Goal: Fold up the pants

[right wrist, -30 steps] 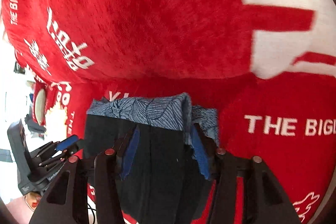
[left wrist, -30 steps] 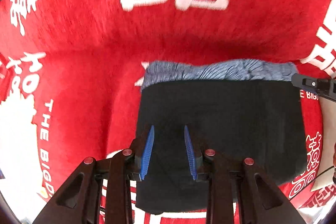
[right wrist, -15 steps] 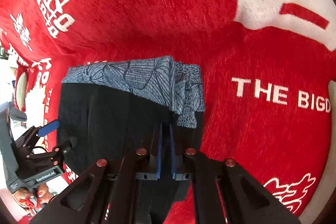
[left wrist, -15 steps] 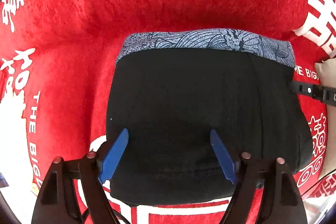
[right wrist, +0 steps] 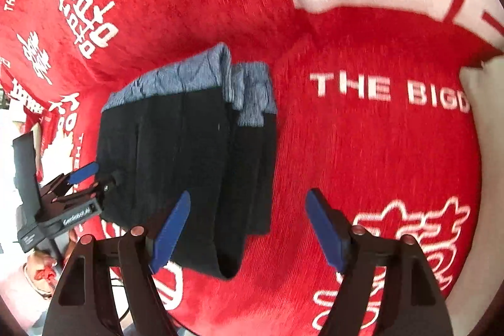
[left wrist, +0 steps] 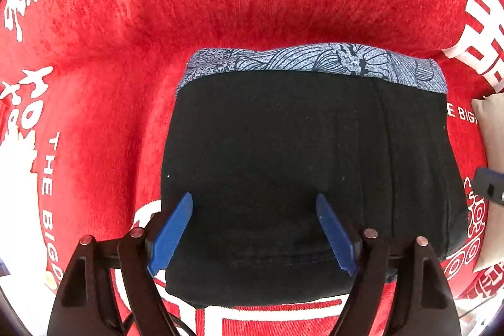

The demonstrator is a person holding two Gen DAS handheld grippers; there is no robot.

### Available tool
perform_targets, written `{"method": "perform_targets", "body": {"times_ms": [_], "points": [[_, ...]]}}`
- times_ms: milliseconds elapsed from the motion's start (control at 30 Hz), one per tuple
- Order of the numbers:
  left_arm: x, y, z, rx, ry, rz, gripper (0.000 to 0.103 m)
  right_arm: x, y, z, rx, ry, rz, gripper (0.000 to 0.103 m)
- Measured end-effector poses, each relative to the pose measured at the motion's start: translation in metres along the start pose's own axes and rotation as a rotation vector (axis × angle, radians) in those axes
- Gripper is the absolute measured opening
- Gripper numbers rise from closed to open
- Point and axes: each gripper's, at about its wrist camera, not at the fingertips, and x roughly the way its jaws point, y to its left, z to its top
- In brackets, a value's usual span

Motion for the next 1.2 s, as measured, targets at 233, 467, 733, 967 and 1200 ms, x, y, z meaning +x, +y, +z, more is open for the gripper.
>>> {"method": "perform_targets", "body": {"times_ms": [233,467,733,967,1200], "points": [[0.0,-0.004,-0.006,0.005,-0.006,0.011,0.082,0.001,0.003,-0.025,0.004,0.046,0.003,0.081],[-0.029,0.01,-0.007,0.021,-0.052,-0.025,0.082,0.006,0.002,-0.04,0.02,0.069,0.066,0.083],[-0.012,0.076,0.019,0.0,0.035,-0.245,0.082,0.009,-0.037,-0.018,0.056,-0.037,0.165,0.083],[0.04,0.109,0.03,-0.067,0.14,-0.437,0.082,0.035,-0.063,0.003,0.105,-0.023,0.346,0.083],[0.055,0.094,0.04,0.0,0.165,-0.53,0.082,0.061,-0.046,0.017,0.041,0.035,0.462,0.084]]}}
